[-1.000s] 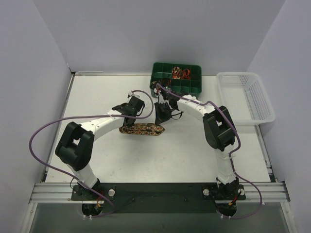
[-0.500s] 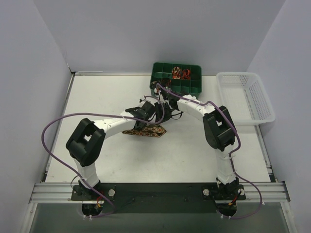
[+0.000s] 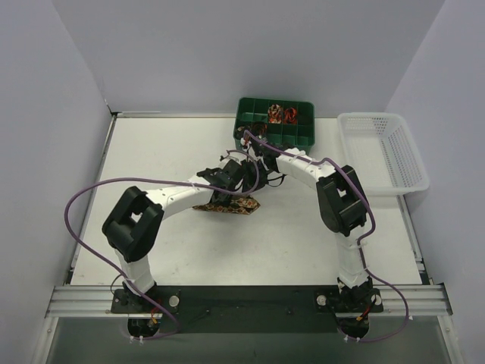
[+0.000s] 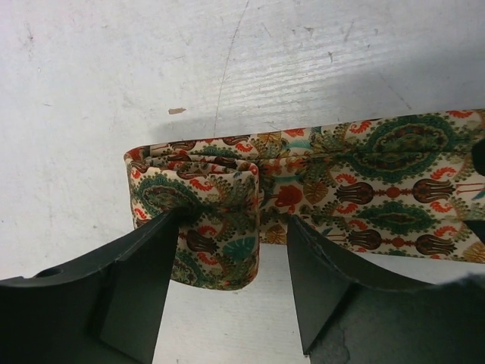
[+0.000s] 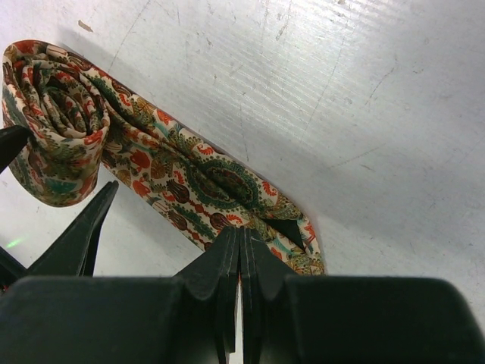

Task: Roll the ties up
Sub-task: Roll the tie at the center of the board.

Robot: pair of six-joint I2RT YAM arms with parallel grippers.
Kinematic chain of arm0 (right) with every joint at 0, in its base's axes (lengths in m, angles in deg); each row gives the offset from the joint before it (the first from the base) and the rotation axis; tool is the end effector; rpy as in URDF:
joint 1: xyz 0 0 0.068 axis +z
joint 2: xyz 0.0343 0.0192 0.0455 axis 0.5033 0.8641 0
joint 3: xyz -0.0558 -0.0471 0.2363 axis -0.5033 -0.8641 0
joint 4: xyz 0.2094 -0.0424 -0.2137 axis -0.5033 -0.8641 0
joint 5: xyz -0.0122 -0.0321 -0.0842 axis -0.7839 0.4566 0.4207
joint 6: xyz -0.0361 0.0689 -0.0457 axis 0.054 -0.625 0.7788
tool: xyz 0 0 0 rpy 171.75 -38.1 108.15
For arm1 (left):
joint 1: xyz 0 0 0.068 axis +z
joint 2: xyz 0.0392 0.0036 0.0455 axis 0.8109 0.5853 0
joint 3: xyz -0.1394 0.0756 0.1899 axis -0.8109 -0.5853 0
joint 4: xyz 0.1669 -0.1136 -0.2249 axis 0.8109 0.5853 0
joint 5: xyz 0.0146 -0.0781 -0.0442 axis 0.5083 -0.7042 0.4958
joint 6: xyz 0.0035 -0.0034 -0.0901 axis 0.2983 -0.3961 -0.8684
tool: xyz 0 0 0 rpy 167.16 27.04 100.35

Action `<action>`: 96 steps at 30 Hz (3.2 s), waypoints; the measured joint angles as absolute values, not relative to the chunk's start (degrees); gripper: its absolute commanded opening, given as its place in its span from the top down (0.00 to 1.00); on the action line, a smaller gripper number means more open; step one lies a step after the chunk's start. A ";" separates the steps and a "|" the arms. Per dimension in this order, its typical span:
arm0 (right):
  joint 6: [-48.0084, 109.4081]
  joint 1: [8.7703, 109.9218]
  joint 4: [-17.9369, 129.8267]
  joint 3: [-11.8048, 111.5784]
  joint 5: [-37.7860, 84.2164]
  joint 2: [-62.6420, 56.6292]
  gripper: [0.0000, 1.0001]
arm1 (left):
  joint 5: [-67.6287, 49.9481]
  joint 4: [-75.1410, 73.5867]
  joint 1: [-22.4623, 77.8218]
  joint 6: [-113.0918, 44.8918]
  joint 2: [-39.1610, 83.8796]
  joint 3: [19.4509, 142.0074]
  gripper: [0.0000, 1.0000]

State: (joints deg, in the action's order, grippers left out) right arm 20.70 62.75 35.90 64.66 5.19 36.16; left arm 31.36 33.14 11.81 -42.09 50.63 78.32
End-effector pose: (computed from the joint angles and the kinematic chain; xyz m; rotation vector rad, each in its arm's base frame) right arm 0.4135 0.3051 0.1143 -0.5550 2.4958 0.9098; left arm 0.3297 -0.2429 0.1036 0.3408 2.4618 0.3341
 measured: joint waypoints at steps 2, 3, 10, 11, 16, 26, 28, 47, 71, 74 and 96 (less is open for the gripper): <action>20.70 62.78 35.90 64.66 5.16 36.16 0.98 | 30.82 32.64 11.83 -42.44 49.63 77.99 0.30; 20.70 62.78 35.90 64.66 5.16 36.16 0.98 | 30.49 32.16 11.85 -42.57 48.71 77.53 0.29; 20.65 63.76 35.37 67.44 4.81 36.25 0.98 | 25.99 28.88 15.07 -42.97 38.46 75.15 0.27; 20.63 64.15 35.44 68.34 4.64 36.31 0.98 | 25.27 28.22 16.05 -43.05 37.32 74.75 0.27; 20.21 68.41 35.74 75.55 3.52 37.56 0.98 | 15.63 23.74 26.24 -44.13 31.16 69.09 0.26; 19.49 74.67 36.14 82.52 -0.02 42.80 0.98 | -7.63 13.34 46.19 -50.55 27.44 53.22 0.22; 19.47 74.51 36.11 82.52 -0.04 44.42 0.98 | -10.73 11.83 48.18 -51.58 27.44 51.80 0.22; 19.34 72.13 38.72 75.96 0.18 45.93 0.99 | -23.67 -2.38 48.97 -53.92 33.67 48.83 0.22; 18.49 71.36 41.14 70.81 -0.21 43.98 0.99 | -30.60 -22.38 42.50 -62.25 43.62 43.80 0.68; 18.44 71.15 41.16 70.52 -0.24 43.96 0.99 | -30.69 -24.96 42.47 -63.16 43.86 42.91 0.87; 18.60 71.02 41.12 70.11 1.21 43.83 0.99 | -28.09 -20.63 42.10 -60.34 42.02 44.46 1.00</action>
State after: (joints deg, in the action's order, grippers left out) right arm 18.60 71.02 41.12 70.11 1.21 43.83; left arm -28.09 -20.63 42.10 -60.34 42.02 44.46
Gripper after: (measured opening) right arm 0.033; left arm 0.368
